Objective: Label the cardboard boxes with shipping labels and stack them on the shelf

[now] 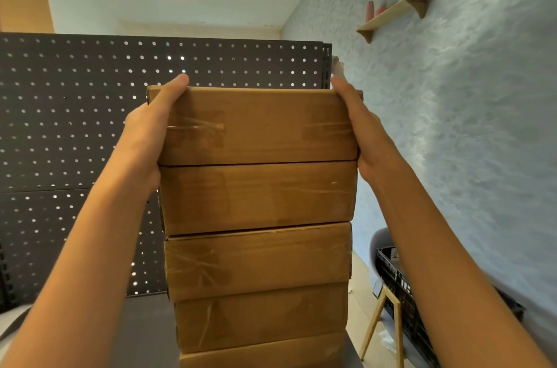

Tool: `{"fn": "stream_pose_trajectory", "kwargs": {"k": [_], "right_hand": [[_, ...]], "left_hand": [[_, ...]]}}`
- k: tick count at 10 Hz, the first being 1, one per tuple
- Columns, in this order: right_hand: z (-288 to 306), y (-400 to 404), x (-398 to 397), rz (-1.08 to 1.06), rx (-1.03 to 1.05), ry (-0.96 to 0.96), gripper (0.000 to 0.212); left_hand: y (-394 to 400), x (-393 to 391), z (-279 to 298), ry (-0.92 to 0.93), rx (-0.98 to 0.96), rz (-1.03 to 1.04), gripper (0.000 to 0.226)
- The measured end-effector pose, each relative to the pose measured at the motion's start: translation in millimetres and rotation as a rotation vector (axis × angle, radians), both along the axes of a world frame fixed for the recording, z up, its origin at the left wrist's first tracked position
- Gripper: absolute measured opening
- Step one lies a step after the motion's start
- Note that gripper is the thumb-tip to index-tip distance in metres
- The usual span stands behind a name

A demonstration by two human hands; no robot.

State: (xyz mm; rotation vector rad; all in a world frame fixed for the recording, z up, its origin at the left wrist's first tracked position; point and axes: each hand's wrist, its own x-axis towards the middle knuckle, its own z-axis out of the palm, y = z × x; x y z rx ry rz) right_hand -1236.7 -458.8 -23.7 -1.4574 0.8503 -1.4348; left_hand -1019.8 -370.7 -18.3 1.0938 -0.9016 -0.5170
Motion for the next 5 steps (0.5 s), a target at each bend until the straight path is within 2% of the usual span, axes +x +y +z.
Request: {"fn": "stream_pose_trajectory", "kwargs": {"k": [1, 2, 3, 4, 5], "right_hand": [[0, -1, 0, 0.003, -0.026, 0.022, 0.060], [-1, 1, 0, 0.008, -0.046, 0.036, 0.052], [-3, 4, 1, -0.038, -0.075, 0.045, 0.054], [-5, 9, -1, -0.251, -0.194, 0.102, 0.065], [-14, 19, -4, -0.446, -0.383, 0.189, 0.071]], "left_hand": [[0, 1, 0, -0.016, 0.001, 0.005, 0.035], [2, 1, -2, -0.058, -0.003, 0.007, 0.039], [6, 4, -7, -0.157, -0.026, 0.060, 0.041], [12, 11, -15, -0.390, -0.094, 0.217, 0.054], [22, 19, -27, -0.682, -0.128, 0.517, 0.062]]}}
